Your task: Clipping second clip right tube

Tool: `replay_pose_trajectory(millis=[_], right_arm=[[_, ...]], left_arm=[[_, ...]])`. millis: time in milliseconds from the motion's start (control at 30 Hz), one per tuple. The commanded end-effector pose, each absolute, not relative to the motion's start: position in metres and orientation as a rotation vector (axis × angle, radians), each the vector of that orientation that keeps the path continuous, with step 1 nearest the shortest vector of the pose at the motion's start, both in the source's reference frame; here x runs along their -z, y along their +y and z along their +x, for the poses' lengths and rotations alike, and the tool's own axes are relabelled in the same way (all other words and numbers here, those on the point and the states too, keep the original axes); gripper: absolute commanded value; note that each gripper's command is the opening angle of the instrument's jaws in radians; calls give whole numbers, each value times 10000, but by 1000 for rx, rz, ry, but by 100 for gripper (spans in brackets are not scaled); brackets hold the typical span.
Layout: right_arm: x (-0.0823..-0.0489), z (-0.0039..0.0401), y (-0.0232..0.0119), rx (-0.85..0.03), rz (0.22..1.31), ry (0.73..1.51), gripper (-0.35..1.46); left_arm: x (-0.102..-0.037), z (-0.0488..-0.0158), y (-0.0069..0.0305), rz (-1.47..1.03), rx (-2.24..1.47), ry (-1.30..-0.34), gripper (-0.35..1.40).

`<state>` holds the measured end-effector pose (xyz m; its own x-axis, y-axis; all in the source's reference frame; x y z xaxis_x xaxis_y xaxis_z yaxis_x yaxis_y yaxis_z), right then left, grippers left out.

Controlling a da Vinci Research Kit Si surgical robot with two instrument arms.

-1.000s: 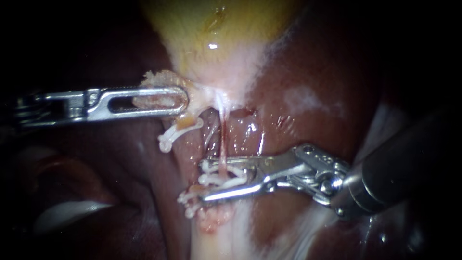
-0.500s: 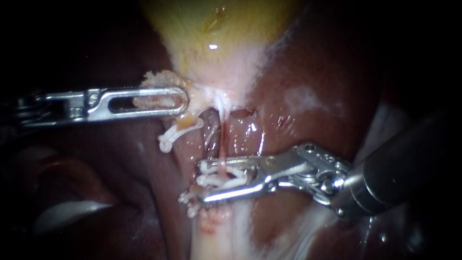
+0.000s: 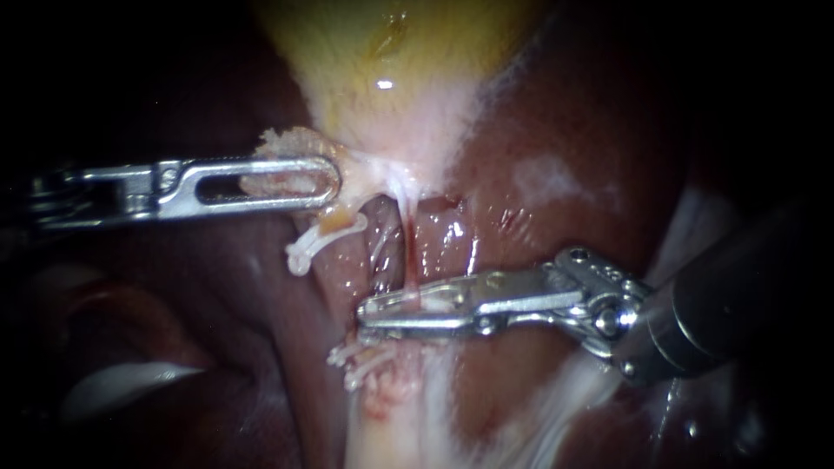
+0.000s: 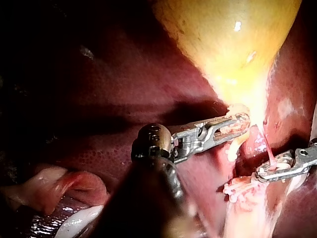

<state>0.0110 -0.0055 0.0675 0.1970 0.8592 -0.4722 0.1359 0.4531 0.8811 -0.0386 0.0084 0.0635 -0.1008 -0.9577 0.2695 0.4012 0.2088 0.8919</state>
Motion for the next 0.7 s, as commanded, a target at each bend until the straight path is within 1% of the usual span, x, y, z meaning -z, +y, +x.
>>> replay_pose_trajectory(millis=[33, 700], right_arm=[[-675, 109, -55, -644, 1001, 1288, -35], [-675, 108, -55, -644, 1002, 1288, -35]], left_arm=[[-635, -386, 84, 661, 1295, -1125, -35], [-635, -386, 84, 661, 1295, -1125, -35]])
